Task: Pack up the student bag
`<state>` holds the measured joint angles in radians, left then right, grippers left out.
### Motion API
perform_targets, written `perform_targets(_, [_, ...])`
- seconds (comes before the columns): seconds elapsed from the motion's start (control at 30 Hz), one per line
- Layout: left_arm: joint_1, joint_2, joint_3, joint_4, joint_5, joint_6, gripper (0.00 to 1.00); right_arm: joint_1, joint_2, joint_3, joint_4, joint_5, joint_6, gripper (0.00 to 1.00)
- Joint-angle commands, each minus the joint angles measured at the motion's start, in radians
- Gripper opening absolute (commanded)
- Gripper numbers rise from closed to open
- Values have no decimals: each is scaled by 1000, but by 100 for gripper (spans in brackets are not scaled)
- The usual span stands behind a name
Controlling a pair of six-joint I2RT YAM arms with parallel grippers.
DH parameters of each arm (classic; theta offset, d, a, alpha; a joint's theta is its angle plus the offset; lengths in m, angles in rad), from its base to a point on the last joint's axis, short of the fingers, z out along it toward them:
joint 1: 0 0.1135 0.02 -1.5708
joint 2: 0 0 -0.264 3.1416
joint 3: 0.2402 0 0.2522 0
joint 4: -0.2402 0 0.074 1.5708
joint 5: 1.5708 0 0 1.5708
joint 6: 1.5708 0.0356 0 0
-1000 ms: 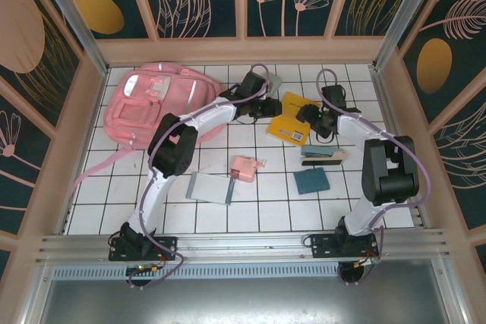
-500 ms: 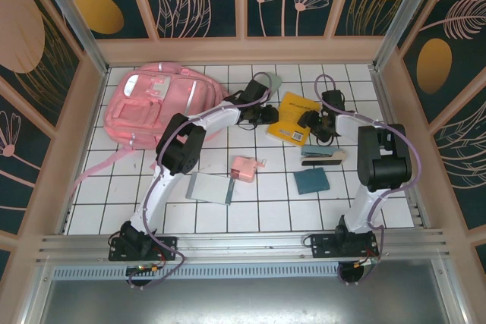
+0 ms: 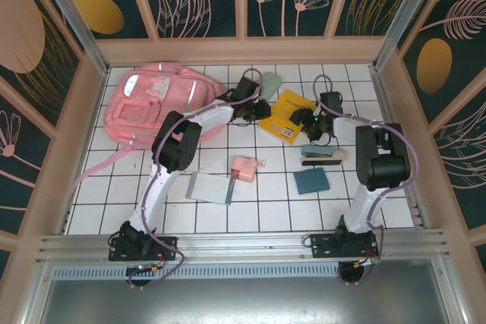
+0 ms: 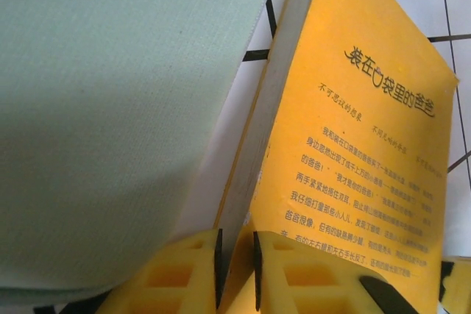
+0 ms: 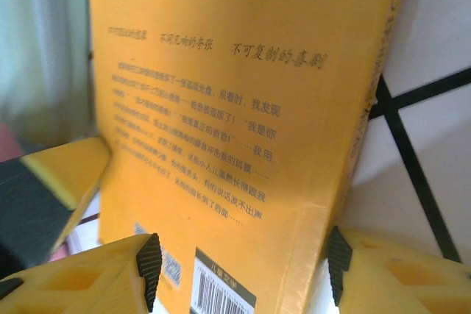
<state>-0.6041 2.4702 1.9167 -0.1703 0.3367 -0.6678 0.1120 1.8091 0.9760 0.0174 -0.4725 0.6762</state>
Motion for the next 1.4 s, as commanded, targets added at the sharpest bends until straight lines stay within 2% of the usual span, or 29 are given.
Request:
perform_targets(0.0, [-61, -25, -29, -9, 132, -20, 19, -5, -93, -29, 298, -256, 108, 61])
perform_targets(0.17, [-62, -36, -31, -9, 142, -20, 19, -16, -113, -67, 348, -255, 131, 59])
perform_targets(0.33, [-62, -44, -36, 0, 154, -27, 19, -15, -62, -39, 233, -188, 93, 58])
perform_targets(0.43, [-62, -48, -37, -1, 159, -26, 19, -14, -46, -41, 227, -174, 74, 58])
perform_targets(0.5, [-61, -52, -39, -4, 156, -25, 19, -15, -44, -38, 221, -163, 71, 53])
perform_targets(0.6, [-61, -57, -37, -18, 146, -17, 19, -15, -56, -34, 186, -127, 49, 39])
perform_targets(0.67, [-60, -70, -37, -35, 129, -2, 19, -19, -61, -25, 156, -114, 32, 17])
perform_targets(0.73, [-58, -98, -39, -55, 98, 11, 20, -22, -69, -23, 138, -106, 24, 0])
perform_targets(0.93, [-32, -220, -43, -121, 0, 52, 27, -23, -127, -36, 132, -107, 23, 0])
perform_targets(1.1, [40, -343, -95, -210, -106, 96, 32, -20, -191, -52, 139, -115, 28, 0])
perform_targets(1.23, [112, -420, -144, -315, -250, 169, 37, -11, -230, -66, 163, -129, 49, 0])
perform_targets(1.37, [144, -456, -183, -409, -405, 259, 40, 15, -246, -62, 174, -130, 57, 0])
